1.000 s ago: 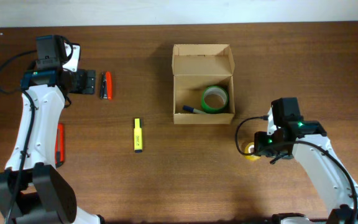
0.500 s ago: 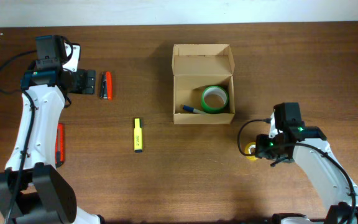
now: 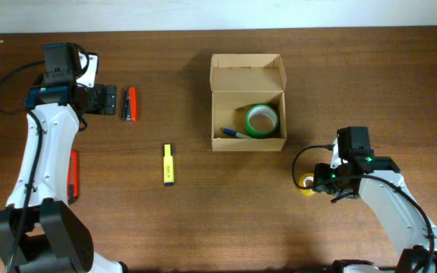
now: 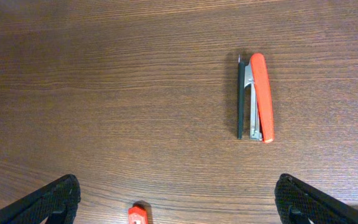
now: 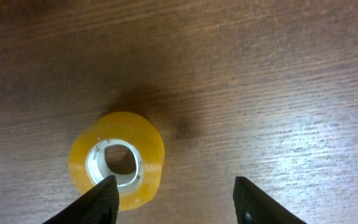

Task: Pack container
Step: 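Lower the right gripper onto the yellow tape roll and grasp it, then carry the yellow tape roll with the right gripper into the box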

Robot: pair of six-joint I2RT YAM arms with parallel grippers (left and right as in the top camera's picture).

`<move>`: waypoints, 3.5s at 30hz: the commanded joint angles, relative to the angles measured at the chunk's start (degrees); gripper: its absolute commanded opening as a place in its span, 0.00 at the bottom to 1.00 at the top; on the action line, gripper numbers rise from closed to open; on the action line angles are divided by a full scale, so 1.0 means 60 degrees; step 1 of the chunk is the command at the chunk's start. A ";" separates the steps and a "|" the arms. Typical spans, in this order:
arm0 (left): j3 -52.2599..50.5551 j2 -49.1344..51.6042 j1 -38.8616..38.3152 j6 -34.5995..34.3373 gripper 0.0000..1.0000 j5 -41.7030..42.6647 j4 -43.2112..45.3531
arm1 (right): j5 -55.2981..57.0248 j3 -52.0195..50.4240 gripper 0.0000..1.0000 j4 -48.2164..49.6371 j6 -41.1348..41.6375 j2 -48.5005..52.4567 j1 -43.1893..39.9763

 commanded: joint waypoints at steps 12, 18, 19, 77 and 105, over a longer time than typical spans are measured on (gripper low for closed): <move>0.0171 0.0087 0.0033 0.0117 1.00 -0.0036 0.0040 | -0.0233 -0.0051 0.60 0.0503 0.0080 0.1075 -0.0073; 0.0171 0.0087 0.0033 0.0117 1.00 -0.0036 0.0040 | -0.0233 -0.0051 0.58 0.0743 0.0076 0.1417 -0.0073; 0.0171 0.0087 0.0033 0.0117 1.00 -0.0036 0.0040 | -0.0237 -0.0051 0.57 0.0754 0.0080 0.1519 -0.0073; 0.0171 0.0087 0.0033 0.0117 1.00 -0.0036 0.0102 | -0.0882 1.4152 0.04 -0.5355 -0.4193 0.6207 0.1574; 0.0171 0.0087 0.0033 0.0120 0.99 -0.0036 0.0109 | -0.0412 1.1169 0.04 -0.4167 -0.4116 0.7359 0.3209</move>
